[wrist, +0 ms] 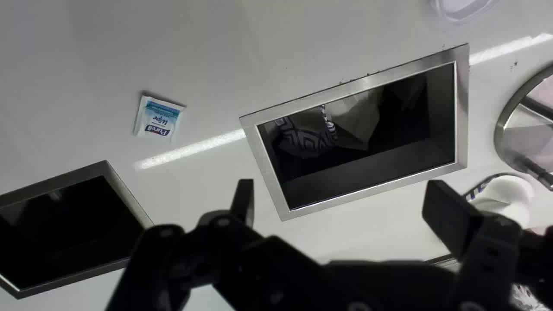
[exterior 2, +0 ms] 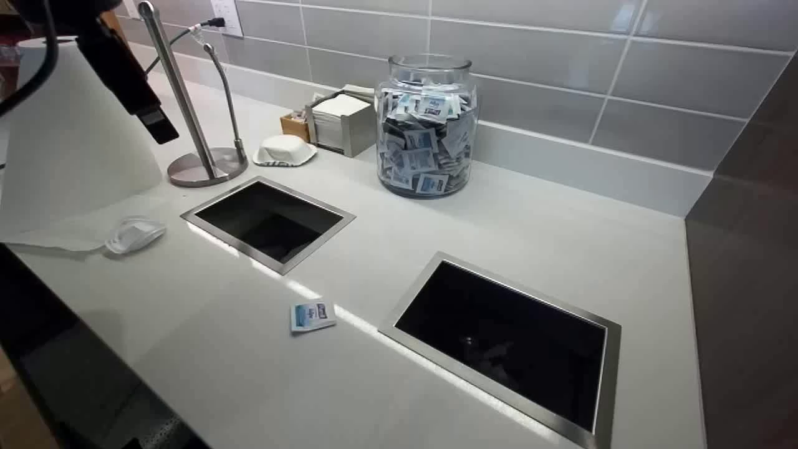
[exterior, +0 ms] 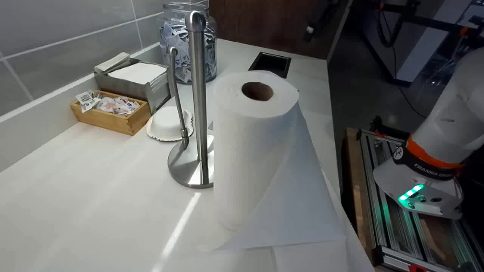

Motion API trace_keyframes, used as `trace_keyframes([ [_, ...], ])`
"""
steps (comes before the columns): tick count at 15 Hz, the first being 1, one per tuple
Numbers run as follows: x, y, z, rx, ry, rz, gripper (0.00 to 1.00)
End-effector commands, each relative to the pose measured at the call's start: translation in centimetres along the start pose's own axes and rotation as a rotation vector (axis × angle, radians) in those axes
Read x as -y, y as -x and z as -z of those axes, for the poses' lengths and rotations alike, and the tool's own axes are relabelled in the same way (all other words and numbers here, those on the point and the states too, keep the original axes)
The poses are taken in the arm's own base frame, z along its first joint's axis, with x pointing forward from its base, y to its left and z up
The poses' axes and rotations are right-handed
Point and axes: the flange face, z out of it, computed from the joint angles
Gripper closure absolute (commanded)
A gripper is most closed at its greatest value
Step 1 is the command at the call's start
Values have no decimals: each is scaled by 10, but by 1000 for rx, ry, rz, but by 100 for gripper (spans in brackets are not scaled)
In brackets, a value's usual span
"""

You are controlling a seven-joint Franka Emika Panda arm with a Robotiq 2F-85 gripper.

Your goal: Place the paper towel roll on its holder

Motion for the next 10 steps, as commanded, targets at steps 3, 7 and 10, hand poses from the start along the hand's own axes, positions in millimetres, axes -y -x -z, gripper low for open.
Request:
trace_keyframes([
  [3,0,0,0,1,0,0,0],
  [7,16,2,4,16,-38,17,0],
  [10,63,13,12,54,-93,85,0],
])
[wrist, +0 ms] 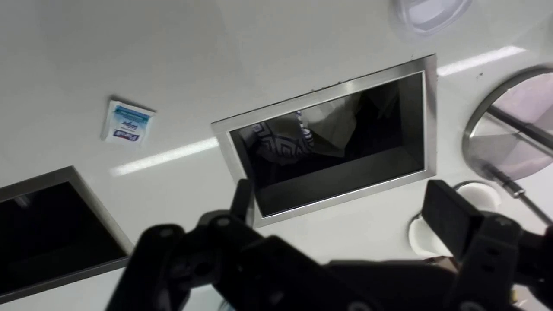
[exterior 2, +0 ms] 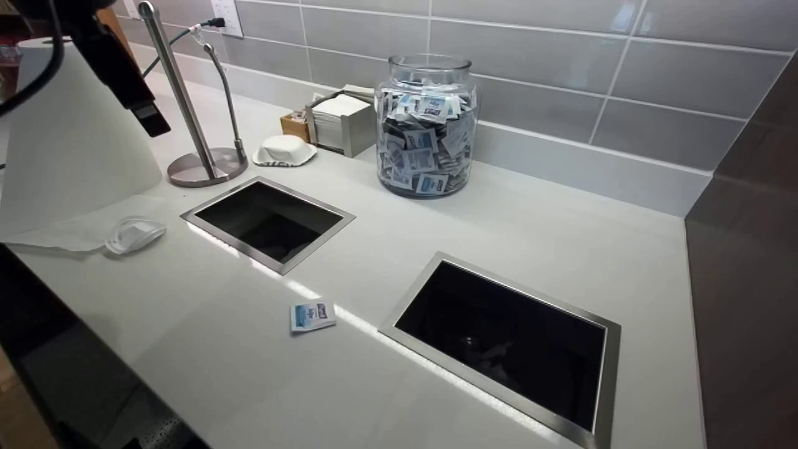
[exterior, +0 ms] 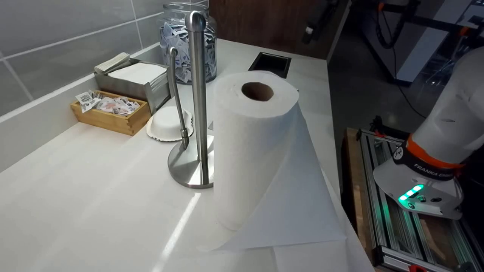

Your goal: Place the paper towel roll on its holder

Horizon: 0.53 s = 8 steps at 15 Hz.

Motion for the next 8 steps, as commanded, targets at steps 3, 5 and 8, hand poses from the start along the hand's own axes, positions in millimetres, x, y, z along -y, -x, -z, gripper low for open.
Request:
trace_keyframes([
  [3,97,20,15,68,-77,160,0],
  [5,133,24,16,79,-78,242,0],
  [8,180,19,15,61,-79,368,0],
])
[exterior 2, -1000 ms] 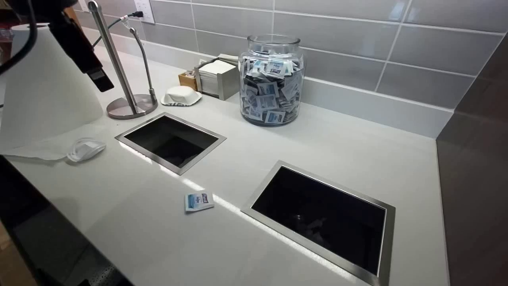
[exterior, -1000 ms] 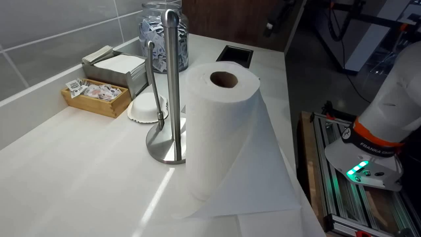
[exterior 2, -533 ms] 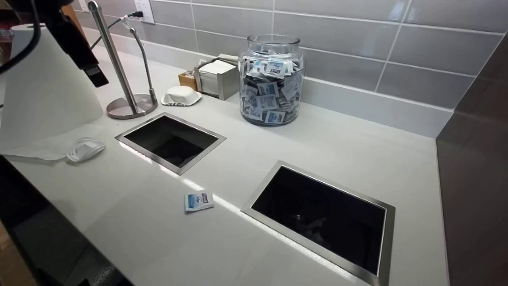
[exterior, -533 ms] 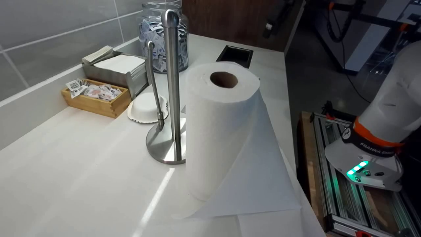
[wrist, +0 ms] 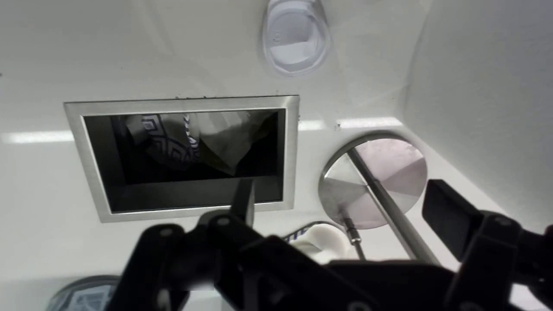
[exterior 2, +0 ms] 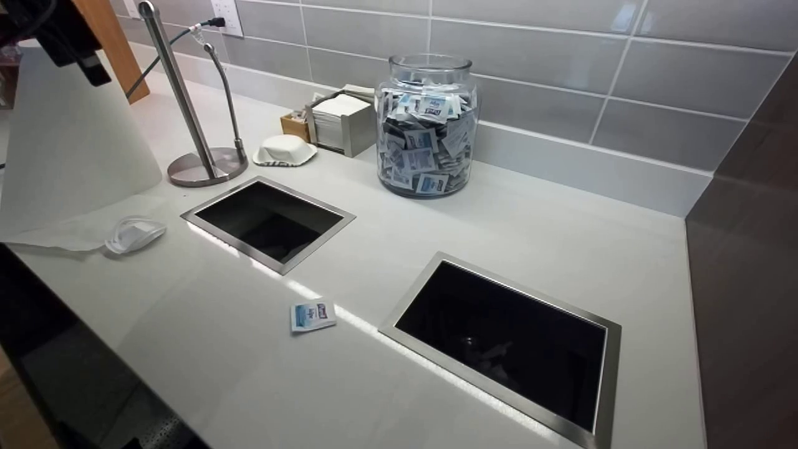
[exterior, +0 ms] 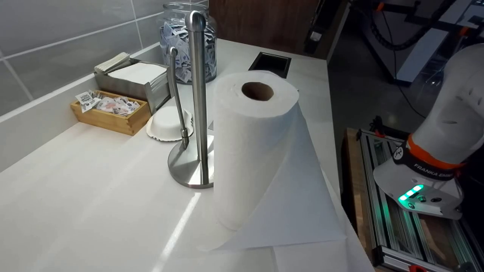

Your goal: Place the paper towel roll on its holder

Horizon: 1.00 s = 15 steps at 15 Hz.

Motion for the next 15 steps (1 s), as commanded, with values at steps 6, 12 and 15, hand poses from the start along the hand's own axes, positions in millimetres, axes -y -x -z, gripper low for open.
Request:
trace_keyframes([
  [6,96,-43,2,-39,-63,261,0],
  [12,141,-60,-7,-41,-154,374,0],
  [15,153,-66,-11,-44,-185,407,0],
])
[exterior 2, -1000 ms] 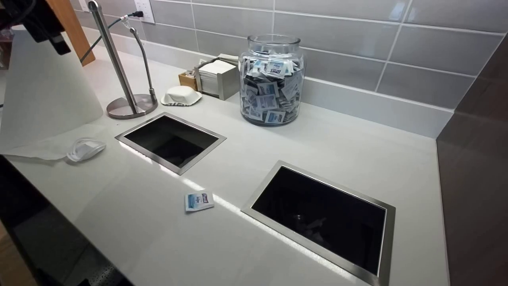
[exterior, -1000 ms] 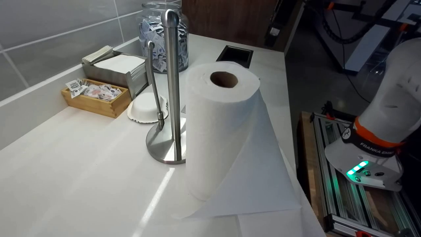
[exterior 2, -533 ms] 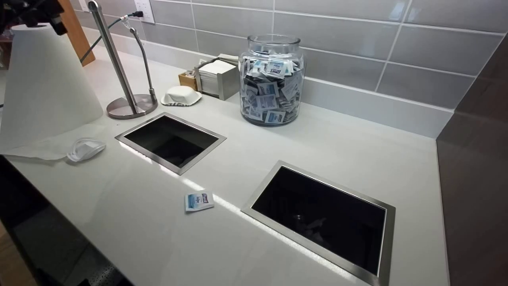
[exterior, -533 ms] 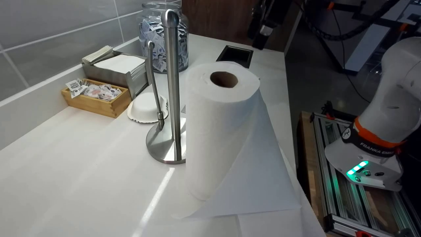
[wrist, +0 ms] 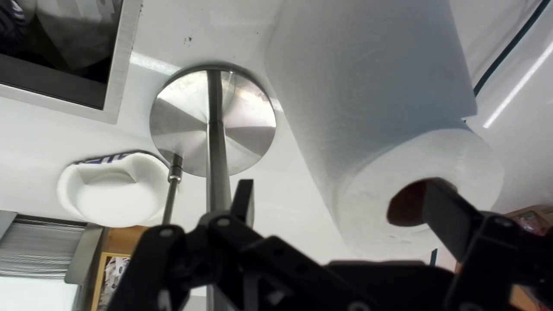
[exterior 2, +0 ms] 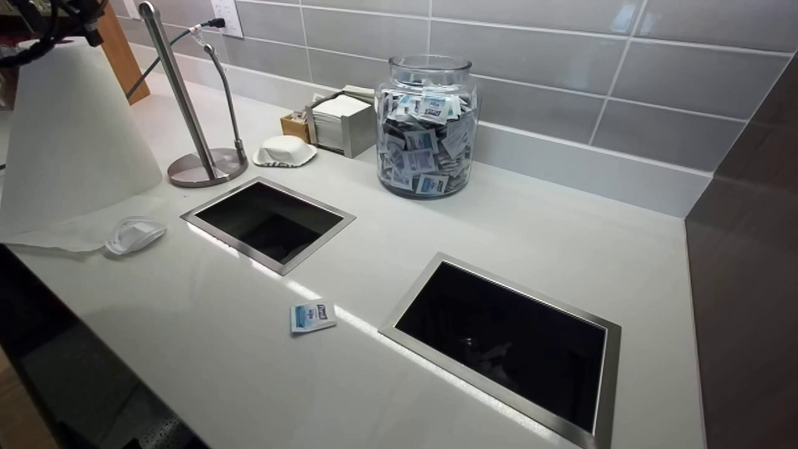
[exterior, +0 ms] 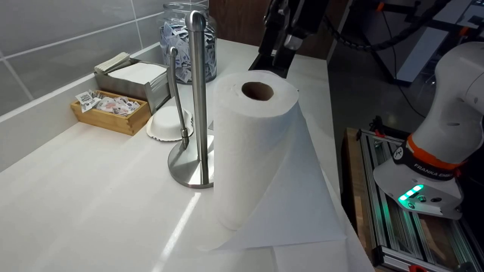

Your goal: Place the paper towel roll on its holder

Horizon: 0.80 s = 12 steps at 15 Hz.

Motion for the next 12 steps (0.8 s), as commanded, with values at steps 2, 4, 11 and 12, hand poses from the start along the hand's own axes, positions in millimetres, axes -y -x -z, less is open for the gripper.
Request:
trace_keyframes([
  [2,11,-15,-12,-1,-47,48,0],
  [4,13,-18,-18,12,-48,58,0],
  [11,10,-24,-31,22,-39,60,8],
  [12,10,-26,-32,17,-33,59,9],
])
